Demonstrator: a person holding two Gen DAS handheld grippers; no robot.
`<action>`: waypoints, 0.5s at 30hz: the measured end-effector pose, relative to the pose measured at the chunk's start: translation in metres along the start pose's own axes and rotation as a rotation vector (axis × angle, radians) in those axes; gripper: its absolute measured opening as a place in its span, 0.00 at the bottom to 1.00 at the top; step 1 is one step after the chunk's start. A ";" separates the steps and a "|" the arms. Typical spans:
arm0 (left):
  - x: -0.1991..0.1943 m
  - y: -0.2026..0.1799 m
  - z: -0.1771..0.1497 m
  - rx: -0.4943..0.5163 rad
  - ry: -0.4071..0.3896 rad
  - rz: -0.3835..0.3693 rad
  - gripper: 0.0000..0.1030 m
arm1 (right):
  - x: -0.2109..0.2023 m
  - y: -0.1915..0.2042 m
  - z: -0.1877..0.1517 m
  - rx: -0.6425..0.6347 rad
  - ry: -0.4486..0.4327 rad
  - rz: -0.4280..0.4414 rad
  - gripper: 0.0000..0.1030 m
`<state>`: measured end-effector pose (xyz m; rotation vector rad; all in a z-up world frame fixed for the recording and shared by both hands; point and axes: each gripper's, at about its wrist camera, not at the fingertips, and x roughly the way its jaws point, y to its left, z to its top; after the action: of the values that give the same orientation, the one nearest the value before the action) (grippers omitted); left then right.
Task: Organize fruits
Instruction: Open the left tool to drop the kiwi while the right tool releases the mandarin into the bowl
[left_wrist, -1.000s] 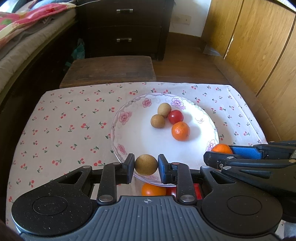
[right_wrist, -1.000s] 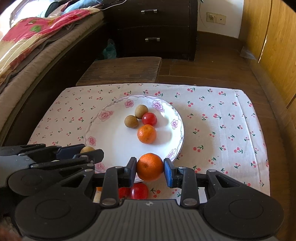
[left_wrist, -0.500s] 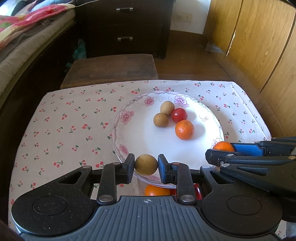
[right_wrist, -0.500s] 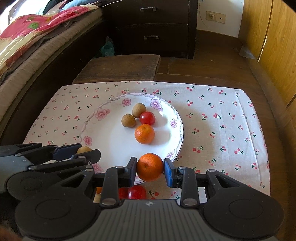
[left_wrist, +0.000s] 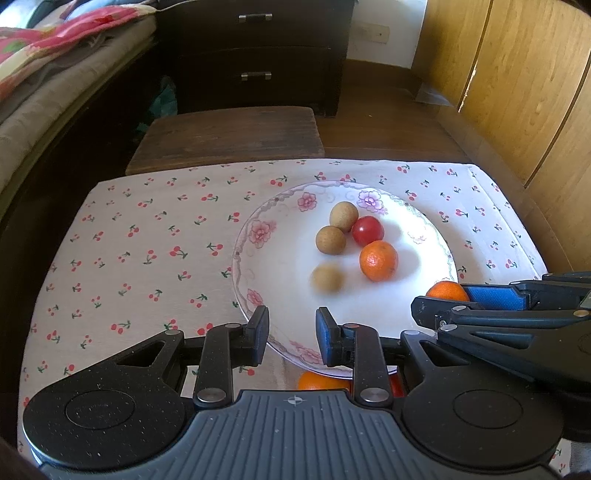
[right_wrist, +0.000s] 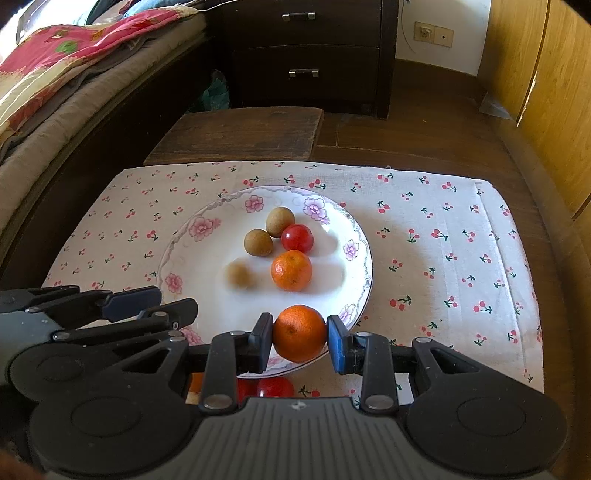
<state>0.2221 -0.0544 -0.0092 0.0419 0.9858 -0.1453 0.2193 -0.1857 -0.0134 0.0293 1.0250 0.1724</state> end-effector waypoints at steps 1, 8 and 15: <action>0.000 0.000 0.000 -0.001 0.001 0.000 0.34 | 0.000 0.000 0.000 0.000 0.000 0.000 0.32; 0.000 0.000 0.000 0.002 0.001 0.004 0.35 | 0.003 0.000 0.000 0.000 0.007 -0.002 0.32; -0.001 0.002 0.000 -0.004 -0.001 0.001 0.39 | 0.004 -0.002 0.000 0.001 -0.001 -0.014 0.33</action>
<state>0.2217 -0.0528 -0.0084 0.0392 0.9854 -0.1424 0.2218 -0.1872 -0.0172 0.0230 1.0236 0.1597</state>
